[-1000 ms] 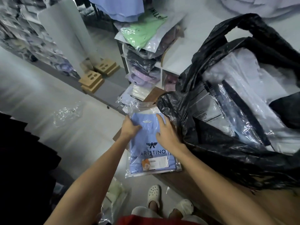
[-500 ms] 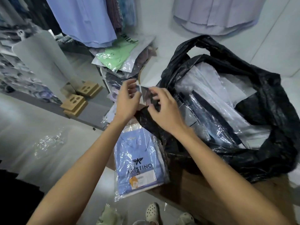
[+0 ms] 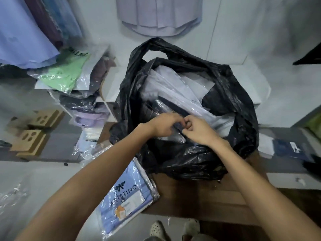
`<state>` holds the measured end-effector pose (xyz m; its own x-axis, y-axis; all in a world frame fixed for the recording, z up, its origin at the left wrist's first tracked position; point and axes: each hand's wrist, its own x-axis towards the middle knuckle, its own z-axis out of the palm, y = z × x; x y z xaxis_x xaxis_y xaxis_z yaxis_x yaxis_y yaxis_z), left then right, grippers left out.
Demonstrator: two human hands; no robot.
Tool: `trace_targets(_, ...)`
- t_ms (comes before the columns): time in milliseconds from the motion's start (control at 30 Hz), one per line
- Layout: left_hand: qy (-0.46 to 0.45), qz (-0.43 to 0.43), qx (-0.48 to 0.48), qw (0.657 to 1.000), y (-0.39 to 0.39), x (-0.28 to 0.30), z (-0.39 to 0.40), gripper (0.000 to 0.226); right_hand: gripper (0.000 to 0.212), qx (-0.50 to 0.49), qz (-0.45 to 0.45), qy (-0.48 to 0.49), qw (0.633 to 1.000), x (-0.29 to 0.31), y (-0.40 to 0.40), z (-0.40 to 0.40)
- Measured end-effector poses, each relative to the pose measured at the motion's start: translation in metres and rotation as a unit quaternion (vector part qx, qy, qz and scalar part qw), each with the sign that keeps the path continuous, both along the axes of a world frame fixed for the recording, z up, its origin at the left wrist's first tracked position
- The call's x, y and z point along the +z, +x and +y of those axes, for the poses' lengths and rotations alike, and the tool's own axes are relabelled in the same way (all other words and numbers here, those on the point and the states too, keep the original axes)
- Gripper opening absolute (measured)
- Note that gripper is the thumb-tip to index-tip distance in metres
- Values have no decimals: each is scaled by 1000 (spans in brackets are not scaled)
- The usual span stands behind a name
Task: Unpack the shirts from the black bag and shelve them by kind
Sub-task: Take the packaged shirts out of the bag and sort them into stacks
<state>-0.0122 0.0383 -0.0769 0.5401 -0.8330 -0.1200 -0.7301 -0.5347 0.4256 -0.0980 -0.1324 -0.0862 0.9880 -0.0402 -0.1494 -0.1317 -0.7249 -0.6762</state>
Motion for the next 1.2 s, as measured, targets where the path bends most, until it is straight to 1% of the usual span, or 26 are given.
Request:
trace_targets(67, 96, -64, -42, 992, 3, -4, -11, 37, 33, -3, 18, 14, 1000, -3, -7, -8)
trace_targets(133, 168, -128, -85, 974, 9, -7, -16, 36, 41, -15, 24, 42, 999, -1, -12, -13)
trace_targets(167, 196, -144, -98, 965, 11, -7, -17, 36, 43, -18, 27, 52, 998, 0, -13, -15)
trace_targets(233, 199, -152, -108, 962, 14, -5, -17, 33, 46, -13, 34, 77, 996, 4, -13, -16)
trace_targets(300, 149, -95, -101, 979, 15, 5, -11, 22, 55, -4, 40, 109, 993, 9, -12, -17)
trace_targets(367, 66, -42, -55, 995, 19, 21, 1, 12, 61, 6, 44, 154, 987, 16, -12, -16)
trace_targets(433, -39, -37, -5, 999, 27, 45, 16, 12, 56, 13, 48, 203, 978, 20, -11, -16)
trace_targets(467, -93, -35, 15, 995, 29, 59, 23, 13, 56, 22, 42, 209, 977, 23, -11, -16)
trace_targets(500, -141, -28, 43, 989, 31, 72, 29, 12, 62, 28, 22, 191, 981, 26, -8, -16)
trace_targets(567, -232, -6, 108, 967, 34, 97, 35, 13, 82, 33, -49, 114, 992, 35, -1, -18)
trace_targets(600, -271, 6, 134, 953, 34, 107, 37, 14, 85, 36, -76, 95, 992, 45, 2, -20)
trace_targets(633, -302, 15, 154, 941, 35, 115, 38, 15, 80, 39, -100, 98, 989, 58, 6, -23)
trace_targets(700, -349, 49, 179, 919, 32, 128, 40, 14, 64, 62, -128, 93, 985, 87, 11, -26)
trace_targets(767, -396, 98, 196, 892, 30, 137, 40, 13, 50, 82, -141, 46, 986, 118, 18, -32)
trace_targets(833, -454, 137, 211, 855, 26, 146, 42, 15, 37, 91, -138, 32, 986, 146, 25, -43)
trace_targets(900, -484, 167, 240, 825, 21, 154, 44, 19, 31, 82, -129, 65, 986, 166, 30, -55)
trace_targets(967, -479, 181, 268, 816, 19, 162, 48, 23, 32, 49, -161, 139, 976, 177, 31, -62)
trace_targets(1033, -475, 220, 282, 805, 16, 171, 54, 21, 42, 7, -213, 238, 947, 179, 31, -60)
trace_targets(1100, -481, 259, 262, 795, 14, 184, 61, 21, 54, -2, -245, 315, 917, 183, 35, -56)
trace_targets(1133, -475, 264, 243, 803, 12, 189, 65, 25, 59, 2, -251, 348, 903, 185, 36, -53)
trace_targets(1167, -458, 259, 223, 820, 10, 197, 68, 29, 62, 7, -258, 377, 890, 191, 38, -52)
trace_targets(1200, -429, 245, 197, 847, 10, 204, 69, 29, 62, 17, -264, 399, 878, 197, 39, -52)
